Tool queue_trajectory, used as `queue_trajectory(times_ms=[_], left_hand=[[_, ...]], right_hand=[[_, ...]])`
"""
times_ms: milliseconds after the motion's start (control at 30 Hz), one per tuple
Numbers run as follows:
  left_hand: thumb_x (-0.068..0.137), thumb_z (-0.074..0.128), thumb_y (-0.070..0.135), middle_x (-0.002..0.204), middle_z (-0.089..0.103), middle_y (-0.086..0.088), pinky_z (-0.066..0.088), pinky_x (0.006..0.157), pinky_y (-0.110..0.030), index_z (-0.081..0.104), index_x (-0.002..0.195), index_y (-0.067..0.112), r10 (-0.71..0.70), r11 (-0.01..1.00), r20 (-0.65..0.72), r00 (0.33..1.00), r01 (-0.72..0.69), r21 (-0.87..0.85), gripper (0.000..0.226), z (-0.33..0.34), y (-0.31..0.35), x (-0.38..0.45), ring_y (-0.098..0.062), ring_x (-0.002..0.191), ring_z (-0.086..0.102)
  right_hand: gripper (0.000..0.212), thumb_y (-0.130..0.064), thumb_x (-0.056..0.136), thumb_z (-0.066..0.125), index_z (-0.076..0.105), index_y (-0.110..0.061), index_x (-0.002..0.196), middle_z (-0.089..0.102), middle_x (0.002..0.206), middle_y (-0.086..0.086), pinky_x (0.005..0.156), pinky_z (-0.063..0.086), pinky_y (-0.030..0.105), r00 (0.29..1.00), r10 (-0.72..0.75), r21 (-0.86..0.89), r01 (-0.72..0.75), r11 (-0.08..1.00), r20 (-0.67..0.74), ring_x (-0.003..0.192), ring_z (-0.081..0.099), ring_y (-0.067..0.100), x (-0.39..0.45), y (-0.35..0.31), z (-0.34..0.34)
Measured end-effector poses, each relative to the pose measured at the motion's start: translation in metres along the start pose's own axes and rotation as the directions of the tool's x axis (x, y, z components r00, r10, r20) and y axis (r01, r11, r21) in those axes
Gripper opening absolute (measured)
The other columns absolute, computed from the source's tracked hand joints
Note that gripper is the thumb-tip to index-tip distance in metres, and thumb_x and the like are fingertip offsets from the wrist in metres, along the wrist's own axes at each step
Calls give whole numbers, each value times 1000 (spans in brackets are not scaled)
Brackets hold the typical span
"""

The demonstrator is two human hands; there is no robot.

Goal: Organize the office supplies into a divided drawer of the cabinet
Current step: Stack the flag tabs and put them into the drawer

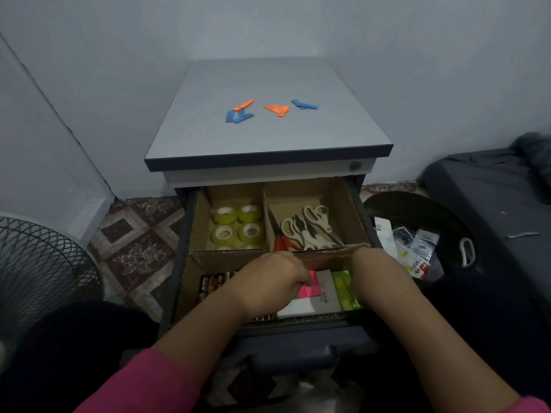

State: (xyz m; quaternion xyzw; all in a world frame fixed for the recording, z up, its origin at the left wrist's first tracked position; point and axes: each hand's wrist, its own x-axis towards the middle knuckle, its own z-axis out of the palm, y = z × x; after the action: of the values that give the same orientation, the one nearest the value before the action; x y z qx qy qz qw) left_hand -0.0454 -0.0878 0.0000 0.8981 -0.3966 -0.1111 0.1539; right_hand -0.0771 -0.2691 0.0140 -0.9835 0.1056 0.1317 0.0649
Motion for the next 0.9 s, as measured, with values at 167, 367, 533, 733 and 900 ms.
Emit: queue_trajectory(times_ms=[167, 367, 533, 733, 900], left_hand=[[95, 48, 12, 115, 65, 5, 44, 94, -34, 67, 118, 21, 3, 1000, -5, 1000, -3, -2, 31, 0, 1, 0, -11, 109, 52], [95, 49, 14, 114, 66, 6, 45, 93, -34, 68, 117, 21, 8, 1000, -13, 1000, -8, -6, 30, 1, -1, 0, -10, 108, 52], [95, 48, 14, 114, 66, 5, 45, 93, -35, 67, 118, 21, 16, 1000, -7, 1000, -16, 15, 30, 1, -1, 1, -11, 108, 52], [94, 46, 8, 106, 63, -1, 47, 82, -34, 61, 125, 26, 5, 978, 29, 1000, -11, 207, 39, 6, 5, 3, -22, 105, 53], [95, 42, 5, 111, 59, -2, 42, 84, -34, 51, 134, 37, -1, 947, 40, 999, -12, 321, 52, 6, 14, 6, -25, 109, 51]], right_hand=[[10, -7, 85, 51, 58, -13, 87, 46, 69, -2, 60, 46, 28, 1000, 0, 13, 0, 1000, 10, 68, 54, 19, 3, 3, 2], [19, -11, 84, 49, 63, -14, 97, 55, 82, 2, 62, 47, 28, 998, 38, 75, -41, 996, 43, 73, 57, 20, 5, 5, 2], [20, -17, 87, 51, 70, -12, 87, 66, 87, 6, 71, 55, 30, 989, 37, 185, -63, 981, 142, 79, 64, 20, 10, 6, 0], [24, -15, 93, 51, 72, -5, 101, 71, 86, 8, 72, 54, 30, 924, 99, 317, -226, 921, 369, 58, 58, 16, 15, -10, -6], [20, -20, 90, 57, 70, -7, 96, 72, 94, 11, 74, 56, 33, 948, 97, 270, -183, 945, 302, 75, 66, 23, 22, -14, 3]])
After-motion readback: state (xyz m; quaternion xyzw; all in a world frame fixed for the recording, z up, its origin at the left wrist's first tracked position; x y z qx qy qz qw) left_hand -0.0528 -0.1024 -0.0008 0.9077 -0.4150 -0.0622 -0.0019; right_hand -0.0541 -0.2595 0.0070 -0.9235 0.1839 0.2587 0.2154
